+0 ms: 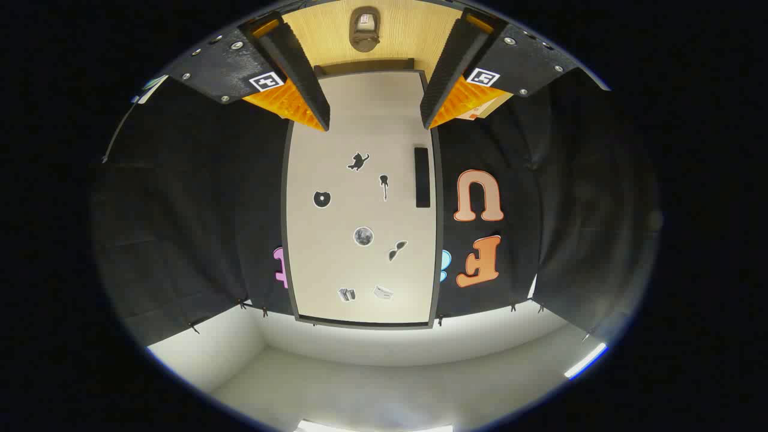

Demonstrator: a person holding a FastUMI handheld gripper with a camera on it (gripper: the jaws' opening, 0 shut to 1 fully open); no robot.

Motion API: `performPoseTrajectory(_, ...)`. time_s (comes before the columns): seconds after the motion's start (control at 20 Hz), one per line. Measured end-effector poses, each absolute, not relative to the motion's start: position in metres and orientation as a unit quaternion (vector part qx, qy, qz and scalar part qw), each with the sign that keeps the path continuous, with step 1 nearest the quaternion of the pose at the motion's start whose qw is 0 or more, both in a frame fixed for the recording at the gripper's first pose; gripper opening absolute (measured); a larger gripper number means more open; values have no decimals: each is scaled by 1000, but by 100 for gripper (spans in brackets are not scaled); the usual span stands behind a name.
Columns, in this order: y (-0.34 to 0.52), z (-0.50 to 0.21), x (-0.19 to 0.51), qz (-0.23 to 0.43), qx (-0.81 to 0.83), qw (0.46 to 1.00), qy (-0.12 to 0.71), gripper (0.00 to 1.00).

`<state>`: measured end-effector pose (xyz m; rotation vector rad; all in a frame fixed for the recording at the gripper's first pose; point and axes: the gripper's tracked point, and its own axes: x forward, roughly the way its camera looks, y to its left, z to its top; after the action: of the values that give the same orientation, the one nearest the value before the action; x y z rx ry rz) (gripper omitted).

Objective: Open the shoe cabinet door, grab the shoes and put them into the shoe cabinet, then close the shoe cabinet door.

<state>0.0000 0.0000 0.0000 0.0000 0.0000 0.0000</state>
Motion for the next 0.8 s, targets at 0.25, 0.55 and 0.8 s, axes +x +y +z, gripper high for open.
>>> performPoseTrajectory(0.25,-1,0,5,-5,-2,1000,-1,95)
performPoseTrajectory(0.55,0,0,10,-7,-3,1000,0,95)
performPoseTrajectory(0.8,1,3,13,-10,-4,1000,-4,95)
